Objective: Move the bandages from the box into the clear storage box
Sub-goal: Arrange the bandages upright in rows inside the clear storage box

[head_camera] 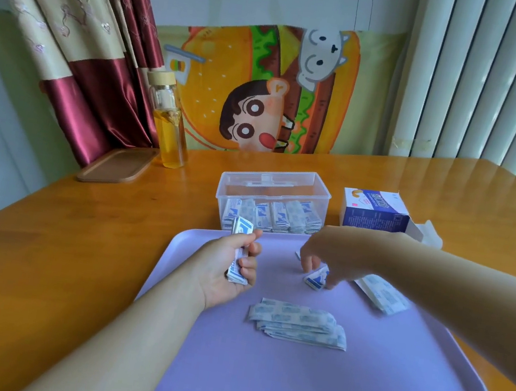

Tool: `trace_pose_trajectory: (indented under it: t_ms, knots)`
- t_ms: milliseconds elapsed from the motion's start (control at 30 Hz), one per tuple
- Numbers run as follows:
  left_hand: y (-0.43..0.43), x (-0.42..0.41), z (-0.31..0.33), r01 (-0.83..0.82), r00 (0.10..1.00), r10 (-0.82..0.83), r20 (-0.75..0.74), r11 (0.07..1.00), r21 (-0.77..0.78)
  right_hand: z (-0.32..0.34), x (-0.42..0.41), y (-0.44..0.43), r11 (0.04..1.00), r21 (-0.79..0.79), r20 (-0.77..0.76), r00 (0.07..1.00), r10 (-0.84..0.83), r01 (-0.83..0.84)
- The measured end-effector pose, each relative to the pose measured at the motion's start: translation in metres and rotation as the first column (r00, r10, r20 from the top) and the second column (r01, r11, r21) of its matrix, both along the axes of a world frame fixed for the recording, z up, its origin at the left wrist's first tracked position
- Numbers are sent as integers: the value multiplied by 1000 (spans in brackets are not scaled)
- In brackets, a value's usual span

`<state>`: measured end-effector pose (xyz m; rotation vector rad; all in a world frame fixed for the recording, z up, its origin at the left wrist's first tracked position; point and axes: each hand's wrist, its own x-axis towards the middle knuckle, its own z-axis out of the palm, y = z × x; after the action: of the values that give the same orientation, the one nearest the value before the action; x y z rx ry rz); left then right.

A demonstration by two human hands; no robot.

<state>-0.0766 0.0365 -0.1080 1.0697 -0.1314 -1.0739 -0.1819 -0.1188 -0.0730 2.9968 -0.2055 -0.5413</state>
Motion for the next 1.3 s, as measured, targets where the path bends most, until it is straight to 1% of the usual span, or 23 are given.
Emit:
trace_pose_trajectory:
  t_ms: [100, 167, 367, 467, 533, 567, 600, 633, 667, 700, 733, 767, 800, 833, 900, 933, 1000, 1067, 1133, 1167, 1200, 1267, 1300]
  knots:
    - [1, 2, 1, -7, 1000, 6, 14, 1000, 5, 4, 10, 9, 999, -44, -93, 995, 23, -27]
    - [2, 2, 3, -13, 1000, 13, 23, 1000, 6, 6, 14, 11, 998, -57, -126, 992, 16, -23]
    - [4, 2, 3, -15, 999, 15, 34, 1000, 5, 6, 14, 5, 999, 22, -108, 994, -26, 29]
    - [4, 1, 3, -13, 999, 12, 31, 1000, 11, 4, 11, -1, 984, 170, 6, 999, -47, 45]
    - [4, 0, 2, -12, 1000, 12, 24, 1000, 15, 7, 7, -4, 953, 302, 115, 990, -76, 38]
    - [4, 0, 1, -15, 1000, 15, 20, 1000, 17, 10, 6, -4, 922, 386, 167, 979, -115, 43]
    - [3, -1, 1, -16, 1000, 16, 17, 1000, 15, 13, 4, -4, 863, 503, 218, 960, -176, 45]
    - [2, -3, 2, -17, 1000, 17, 13, 1000, 10, 16, 4, -2, 758, 651, 257, 931, -258, 31]
    - [1, -5, 3, -18, 1000, 18, 9, 1000, 2, 18, 5, 0, 597, 802, 266, 898, -349, -6]
    - [0, -7, 5, -18, 1000, 18, 10, 1000, -7, 21, 6, 3, 409, 911, 247, 867, -433, -55]
    - [-1, -9, 7, -16, 1000, 16, 19, 1000, -15, 22, 7, 7, 243, 965, 211, 842, -497, -99]
    - [-2, -12, 9, -10, 999, 11, 35, 1000, -21, 22, 9, 11, 136, 983, 178, 823, -540, -123]
    - [-3, -14, 11, 0, 999, 1, 45, 1000, -29, 20, 12, 16, 107, 986, 166, 810, -563, -127]
    - [-3, -17, 12, 11, 999, -10, 42, 999, -39, 18, 15, 21, 156, 981, 183, 795, -578, -113]
    - [-1, -20, 15, 43, 999, -42, 18, 997, -68, 13, 18, 29, 332, 941, 269, 750, -605, -70]
    - [0, -21, 16, 56, 998, -56, 7, 995, -79, 11, 19, 32, 385, 921, 306, 722, -621, -59]
    - [2, -21, 17, 54, 998, -56, -16, 994, -92, 7, 19, 36, 419, 906, 340, 695, -633, -62]
    - [4, -22, 18, 43, 998, -48, -46, 995, -94, 2, 21, 40, 455, 885, 394, 684, -614, -101]
    - [5, -22, 19, 48, 997, -53, -56, 995, -82, 3, 21, 41, 563, 816, 500, 649, -574, -131]
    - [5, -22, 20, 51, 997, -54, -49, 996, -71, 6, 19, 40, 599, 788, 535, 642, -549, -145]
    - [5, -21, 22, 43, 998, -46, -43, 997, -65, 12, 16, 40, 611, 776, 543, 660, -518, -159]
    - [5, -19, 23, 6, 999, -8, -35, 998, -64, 20, 7, 39, 632, 761, 489, 768, -412, -146]
    - [4, -17, 24, -1, 1000, 0, -21, 998, -63, 23, 2, 42, 683, 719, 461, 824, -330, -129]
